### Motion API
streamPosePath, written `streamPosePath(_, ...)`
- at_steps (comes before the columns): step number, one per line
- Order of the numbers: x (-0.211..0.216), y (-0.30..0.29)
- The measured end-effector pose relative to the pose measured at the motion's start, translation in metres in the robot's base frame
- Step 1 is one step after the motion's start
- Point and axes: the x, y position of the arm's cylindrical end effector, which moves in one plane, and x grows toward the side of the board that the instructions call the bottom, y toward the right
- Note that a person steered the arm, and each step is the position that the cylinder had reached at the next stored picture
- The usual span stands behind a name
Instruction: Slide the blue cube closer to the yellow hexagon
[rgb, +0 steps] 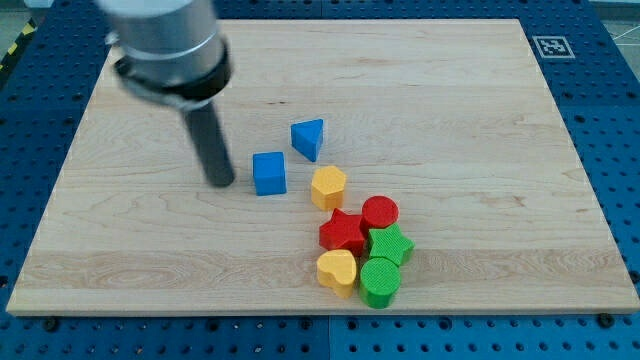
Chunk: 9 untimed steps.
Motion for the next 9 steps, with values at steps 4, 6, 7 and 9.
streamPosePath(4, -0.045, 0.007)
streamPosePath(6, 0.004, -0.027)
streamPosePath(7, 0.015, -0.017)
streamPosePath(9, 0.008, 0.034)
